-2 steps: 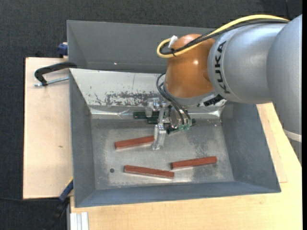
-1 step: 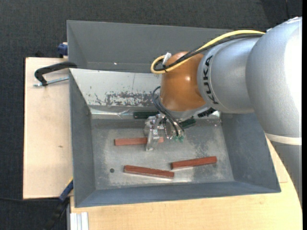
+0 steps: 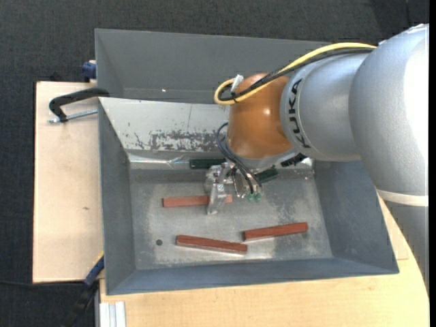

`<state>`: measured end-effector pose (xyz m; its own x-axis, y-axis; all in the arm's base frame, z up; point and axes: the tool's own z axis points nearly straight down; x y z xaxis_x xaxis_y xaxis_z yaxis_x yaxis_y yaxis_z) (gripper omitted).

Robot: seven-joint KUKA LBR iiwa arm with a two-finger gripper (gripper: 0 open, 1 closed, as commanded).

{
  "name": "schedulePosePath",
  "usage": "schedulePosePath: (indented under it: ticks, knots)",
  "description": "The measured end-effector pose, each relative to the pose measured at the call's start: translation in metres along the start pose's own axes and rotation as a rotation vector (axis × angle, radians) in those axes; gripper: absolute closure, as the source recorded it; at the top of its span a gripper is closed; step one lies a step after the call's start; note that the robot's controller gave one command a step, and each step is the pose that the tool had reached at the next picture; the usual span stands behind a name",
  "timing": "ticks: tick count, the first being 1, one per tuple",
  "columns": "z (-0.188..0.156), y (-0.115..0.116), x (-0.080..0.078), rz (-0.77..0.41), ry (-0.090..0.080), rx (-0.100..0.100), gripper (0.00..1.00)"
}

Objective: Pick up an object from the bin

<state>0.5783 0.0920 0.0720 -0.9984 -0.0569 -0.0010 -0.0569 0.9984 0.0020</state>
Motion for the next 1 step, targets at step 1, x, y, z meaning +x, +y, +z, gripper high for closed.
schedulePosePath:
  ticks: [1]
  knots:
    - [-0.1418,-0.0015,0.028,-0.006,-0.003,0.0,1.0]
